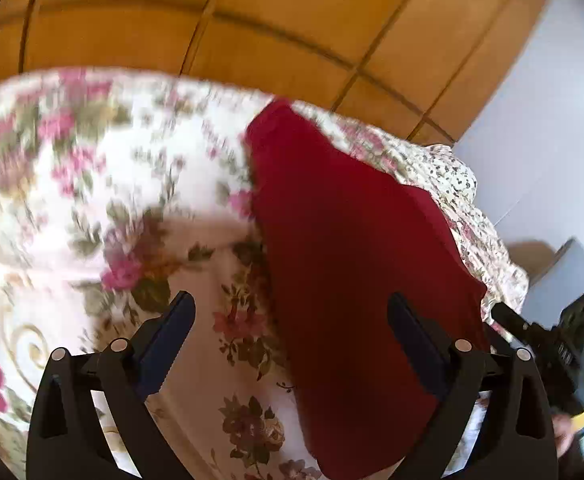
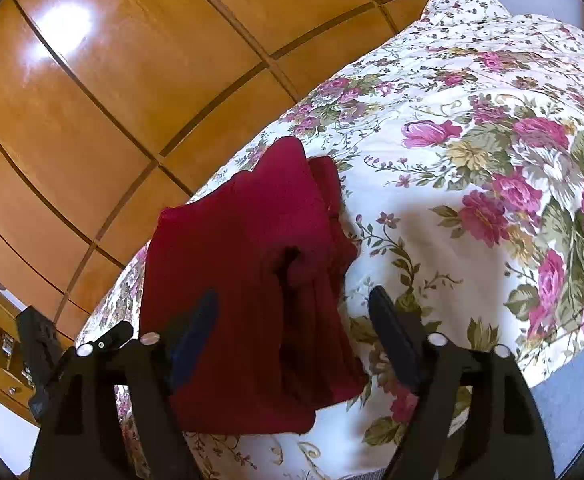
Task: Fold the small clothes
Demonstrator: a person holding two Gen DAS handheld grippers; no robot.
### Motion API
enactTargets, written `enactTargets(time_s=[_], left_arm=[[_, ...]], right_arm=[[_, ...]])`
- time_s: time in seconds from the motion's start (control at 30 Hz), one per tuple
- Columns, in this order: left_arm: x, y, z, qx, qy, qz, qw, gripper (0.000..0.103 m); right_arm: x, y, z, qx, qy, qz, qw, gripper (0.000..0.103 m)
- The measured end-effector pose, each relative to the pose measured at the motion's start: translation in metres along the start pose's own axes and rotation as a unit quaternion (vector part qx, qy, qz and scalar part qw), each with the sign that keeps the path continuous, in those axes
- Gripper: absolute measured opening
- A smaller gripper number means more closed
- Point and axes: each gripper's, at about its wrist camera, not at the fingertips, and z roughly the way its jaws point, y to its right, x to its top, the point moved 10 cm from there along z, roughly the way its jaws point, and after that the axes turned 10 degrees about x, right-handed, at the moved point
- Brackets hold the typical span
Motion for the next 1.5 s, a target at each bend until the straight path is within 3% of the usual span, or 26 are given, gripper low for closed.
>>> enactTargets(time_s=[0.07, 0.17, 0.47, 0.53, 0.67, 0.8, 0.97, 1.1, 1.3, 1.5], left_arm=[[-0.003, 0.003, 0.014, -0.017, -0.035, -0.008, 0.9992, 0.096], [-0.002, 0.011, 0.026, -0.045, -0.055, -0.015, 0.9974, 0.099], [-0.010, 0.049, 0.044, -0.084, -0.079, 0.063, 0.9913, 0.098], [-0.014, 0.059, 0.047, -0.083, -0.079, 0.091, 0.9893, 0.091], [-0.014, 0.065, 0.043, -0.075, -0.070, 0.101, 0.9897, 0.075], [-0.010, 0.061, 0.028, -0.074, -0.053, 0.117, 0.9889, 0.055], [-0.009, 0.053, -0.005, -0.051, -0.010, 0.155, 0.9865, 0.050], [-0.001, 0.029, -0.026, -0.033, 0.018, 0.146, 0.9885, 0.050], [0.035, -0.020, -0.048, 0.015, 0.068, 0.137, 0.9882, 0.050], [0.090, -0.065, -0.030, 0.039, 0.094, 0.107, 0.9891, 0.050]], right_arm=[[0.003, 0.001, 0.010, 0.001, -0.012, 0.000, 1.000, 0.081], [0.002, 0.006, 0.028, 0.014, -0.037, 0.017, 0.999, 0.082], [0.005, 0.009, 0.064, 0.036, -0.072, 0.025, 0.996, 0.075], [0.007, 0.010, 0.068, 0.036, -0.072, 0.029, 0.996, 0.073], [0.004, 0.006, 0.064, 0.040, -0.074, 0.029, 0.996, 0.054], [0.002, -0.007, 0.057, 0.042, -0.066, 0.017, 0.997, 0.045], [-0.006, -0.051, 0.047, 0.061, -0.052, -0.031, 0.996, 0.041], [-0.012, -0.087, 0.058, 0.085, -0.045, -0.051, 0.994, 0.040], [-0.007, -0.139, 0.109, 0.126, -0.047, -0.080, 0.988, 0.040], [0.021, -0.172, 0.174, 0.131, -0.042, -0.122, 0.983, 0.040]])
